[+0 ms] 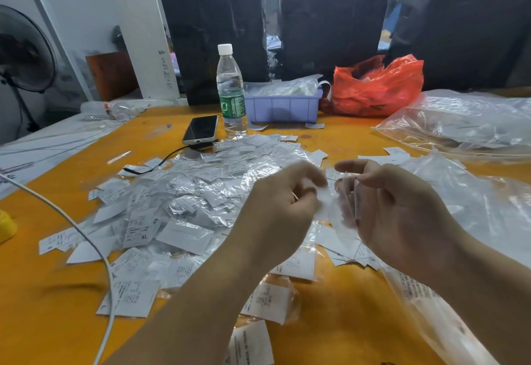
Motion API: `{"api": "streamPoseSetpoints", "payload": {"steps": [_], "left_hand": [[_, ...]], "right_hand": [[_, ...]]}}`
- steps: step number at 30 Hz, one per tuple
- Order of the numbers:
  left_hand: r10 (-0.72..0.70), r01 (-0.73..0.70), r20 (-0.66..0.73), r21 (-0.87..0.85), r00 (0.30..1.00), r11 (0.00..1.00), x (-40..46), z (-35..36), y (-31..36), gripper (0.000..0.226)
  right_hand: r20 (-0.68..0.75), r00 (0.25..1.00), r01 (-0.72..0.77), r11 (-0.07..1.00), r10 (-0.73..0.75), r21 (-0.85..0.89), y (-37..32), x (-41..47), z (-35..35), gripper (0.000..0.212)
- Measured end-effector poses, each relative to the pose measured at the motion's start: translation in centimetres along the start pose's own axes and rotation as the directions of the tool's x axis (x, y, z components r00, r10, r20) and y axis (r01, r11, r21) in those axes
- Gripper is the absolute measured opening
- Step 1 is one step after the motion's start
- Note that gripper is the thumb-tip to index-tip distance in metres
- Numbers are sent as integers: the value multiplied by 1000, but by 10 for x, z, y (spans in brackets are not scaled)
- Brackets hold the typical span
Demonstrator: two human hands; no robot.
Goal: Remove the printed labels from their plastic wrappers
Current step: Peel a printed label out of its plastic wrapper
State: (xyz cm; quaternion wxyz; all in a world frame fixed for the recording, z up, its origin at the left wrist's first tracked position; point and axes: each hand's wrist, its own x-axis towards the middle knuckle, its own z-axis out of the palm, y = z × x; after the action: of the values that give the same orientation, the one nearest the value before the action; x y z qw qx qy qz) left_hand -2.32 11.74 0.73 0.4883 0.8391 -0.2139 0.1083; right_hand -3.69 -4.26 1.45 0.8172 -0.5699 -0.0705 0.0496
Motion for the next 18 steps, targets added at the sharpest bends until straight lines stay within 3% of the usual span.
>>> {"api": "streamPoseSetpoints", "payload": {"steps": [3,7,11,15,18], "left_hand": [[-13,15,84,-25,996,1000,-2,1,6,22],[-40,46,212,-22,976,999,-3,1,10,62],[-23,12,187,62,982,998,-4,4,6,17],[-64,64,128,-3,990,998,0,-1,2,14],[-104,108,52,-88,993,990,3,-5,1,14]], "right_hand": [[-22,1000,13,999,-14,-33,2,1,-1,54],[-38,999,15,998,-17,-63,2,1,-2,53],[-40,999,-25,993,20,-115,4,3,1,49],[-191,981,-37,961,-16,-273,7,9,-3,23],[-247,969,-72,967,9,-246,7,11,-9,19]]}}
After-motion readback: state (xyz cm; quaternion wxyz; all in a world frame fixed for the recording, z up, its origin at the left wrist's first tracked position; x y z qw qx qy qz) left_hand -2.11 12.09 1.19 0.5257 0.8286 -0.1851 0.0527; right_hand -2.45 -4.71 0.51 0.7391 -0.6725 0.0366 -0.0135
